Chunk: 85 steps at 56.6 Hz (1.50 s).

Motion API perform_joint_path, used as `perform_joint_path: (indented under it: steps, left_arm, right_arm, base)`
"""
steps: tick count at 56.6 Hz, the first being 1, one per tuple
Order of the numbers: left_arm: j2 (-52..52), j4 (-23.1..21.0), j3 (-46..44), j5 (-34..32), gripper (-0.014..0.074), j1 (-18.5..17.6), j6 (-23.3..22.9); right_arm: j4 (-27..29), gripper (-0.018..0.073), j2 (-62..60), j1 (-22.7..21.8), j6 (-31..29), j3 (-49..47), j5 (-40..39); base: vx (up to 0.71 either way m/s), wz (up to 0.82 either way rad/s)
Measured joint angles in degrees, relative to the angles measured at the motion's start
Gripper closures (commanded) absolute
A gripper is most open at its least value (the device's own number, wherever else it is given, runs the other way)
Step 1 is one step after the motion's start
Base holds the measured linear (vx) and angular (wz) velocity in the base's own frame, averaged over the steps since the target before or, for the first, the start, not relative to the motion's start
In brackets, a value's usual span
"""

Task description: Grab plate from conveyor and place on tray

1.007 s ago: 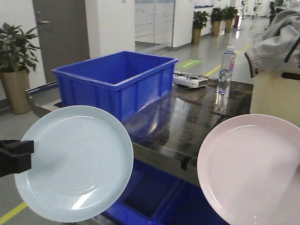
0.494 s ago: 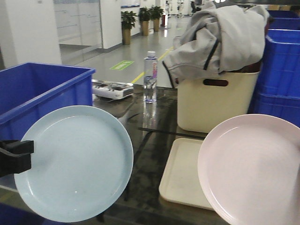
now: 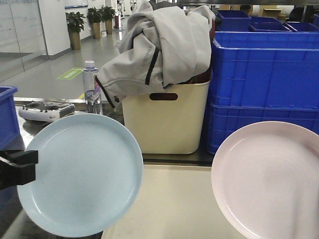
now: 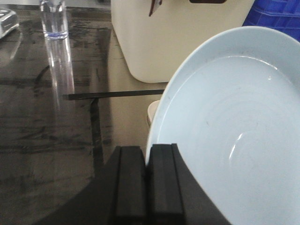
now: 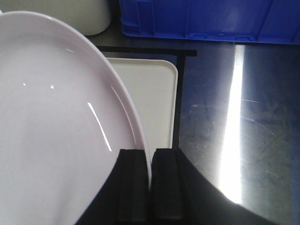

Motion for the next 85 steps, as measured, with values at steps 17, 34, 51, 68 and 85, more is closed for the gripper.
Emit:
perform_joint_path:
  steps: [17,34,51,68,85]
  left_arm:
    - [1.5,0.0,0.0,0.0,0.0602,0.0,0.0]
    - [1.5,0.0,0.0,0.0,0.0602,0.0,0.0]
    - [1.5,0.0,0.0,0.0,0.0602,0.0,0.0]
    - [1.7,-0.2,0.0,-2.4,0.0602,0.0,0.0]
    - [14.7,-12.5,-3.5,-5.5,0.06,-2.8,6.8]
  right_arm:
    - [0.0,0.0571,0.0,0.0,0.0,0.0,0.0]
    - [0.1,0.0571,0.0,0.0,0.0,0.0,0.0]
    - [0.1,0.0571,0.0,0.0,0.0,0.0,0.0]
    - [0.1,0.0571,0.0,0.0,0.9,0.0,-2.8]
    - [0.2,0.0571,0.0,0.0,4.5,0.0,-7.4]
  base:
    - [0.05,-0.12]
    - [0.01,-0.02]
    - [0.0,0.0]
    - [0.0,0.0]
    - [0.0,0.0]
